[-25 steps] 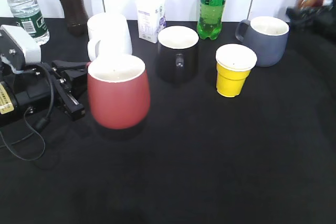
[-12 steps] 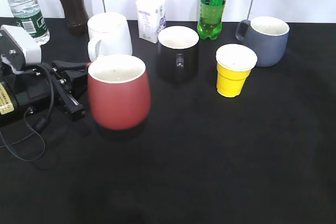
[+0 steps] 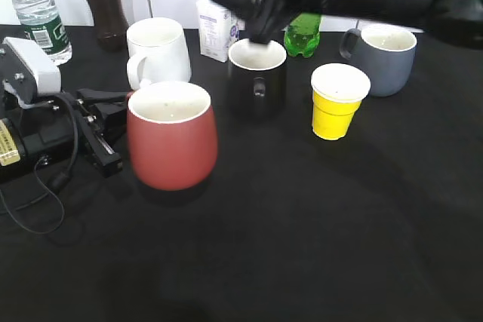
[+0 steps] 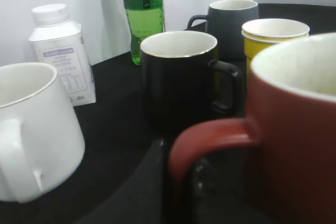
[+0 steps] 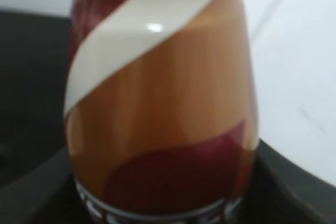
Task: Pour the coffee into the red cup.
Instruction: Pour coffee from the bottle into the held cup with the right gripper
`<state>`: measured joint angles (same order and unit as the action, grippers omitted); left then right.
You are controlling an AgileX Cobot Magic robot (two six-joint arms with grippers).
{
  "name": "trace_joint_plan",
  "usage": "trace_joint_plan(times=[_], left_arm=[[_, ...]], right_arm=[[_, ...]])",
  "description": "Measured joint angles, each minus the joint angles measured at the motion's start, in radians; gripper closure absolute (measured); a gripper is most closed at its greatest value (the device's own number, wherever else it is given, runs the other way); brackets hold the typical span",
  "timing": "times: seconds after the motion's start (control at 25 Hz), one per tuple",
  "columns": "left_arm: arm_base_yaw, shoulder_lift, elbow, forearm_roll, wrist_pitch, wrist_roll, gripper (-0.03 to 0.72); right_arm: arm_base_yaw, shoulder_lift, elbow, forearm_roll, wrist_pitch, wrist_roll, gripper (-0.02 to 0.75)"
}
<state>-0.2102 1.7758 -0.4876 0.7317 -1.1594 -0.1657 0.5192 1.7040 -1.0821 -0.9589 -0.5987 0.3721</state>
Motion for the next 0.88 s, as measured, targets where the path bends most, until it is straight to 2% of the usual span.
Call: trace_joint_plan(times=[0.16,0.32,0.48,0.88], left_arm=[[0.000,0.000,0.000,-0.009,0.000,0.000,0.642],[0.000,-0.016,0.000,-0.010,0.002,0.000,0.642],[0.000,-0.123,-0.001,-0.017,-0.006,0.000,0.642],[0.000,-0.126,-0.001,0.064,-0.006,0.000,0.638]], right_arm=[[0.002,0.000,0.000,-0.025,0.019,-0.234,0.203],[0.002,0.000,0.000,-0.026,0.061,-0.306,0.203],[0.002,0.000,0.000,-0.026,0.062,-0.397,0.203],[0.002,0.000,0.000,-0.027,0.062,-0.780,0.203]])
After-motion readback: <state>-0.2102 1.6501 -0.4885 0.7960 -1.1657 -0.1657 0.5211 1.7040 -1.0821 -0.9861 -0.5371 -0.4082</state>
